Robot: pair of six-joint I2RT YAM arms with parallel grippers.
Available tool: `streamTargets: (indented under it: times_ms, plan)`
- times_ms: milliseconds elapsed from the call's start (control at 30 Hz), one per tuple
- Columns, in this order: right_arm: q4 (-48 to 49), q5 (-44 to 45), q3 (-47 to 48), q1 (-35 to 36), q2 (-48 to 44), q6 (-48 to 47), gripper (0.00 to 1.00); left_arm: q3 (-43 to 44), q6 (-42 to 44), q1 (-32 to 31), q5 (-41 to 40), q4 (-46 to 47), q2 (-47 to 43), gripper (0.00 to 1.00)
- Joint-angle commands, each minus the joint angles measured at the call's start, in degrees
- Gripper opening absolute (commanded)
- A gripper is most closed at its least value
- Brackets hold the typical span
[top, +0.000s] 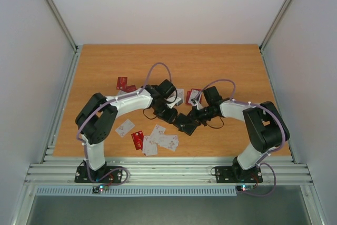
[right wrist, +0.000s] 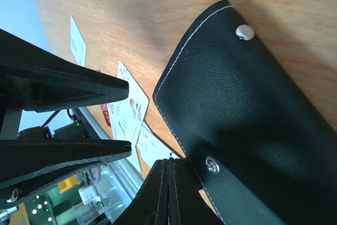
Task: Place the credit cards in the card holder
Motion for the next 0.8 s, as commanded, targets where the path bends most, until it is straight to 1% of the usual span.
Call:
streamTargets:
  times_ms: [0, 167, 400, 633, 767]
  plan:
    - [-0.2, 3.0, -0.4, 0.4, -1.0, 0.3, 0.01, 3.8, 0.6, 0.1, -0.2, -1.8, 2.3, 0.37]
    - [0.9, 4.2, -0.4, 0.4, -0.6, 1.1, 0.01, 6.9, 1.5, 0.1, -2.3, -4.5, 6.2, 0.36]
    - [1.4, 5.3, -1.0, 0.4, -0.5, 1.4, 0.01, 6.9, 2.2, 0.1, -4.1, -5.5, 7.8, 0.34]
    - [3.2, 6.0, -1.5, 0.4, 0.6, 1.7, 0.01, 6.6, 2.1, 0.0, -3.6, -5.3, 7.6, 0.33]
    - [5.7, 6.1, -2.6, 0.4, 1.8, 2.4, 0.01, 7.3, 1.5, 0.1, -3.4, -6.0, 5.8, 0.33]
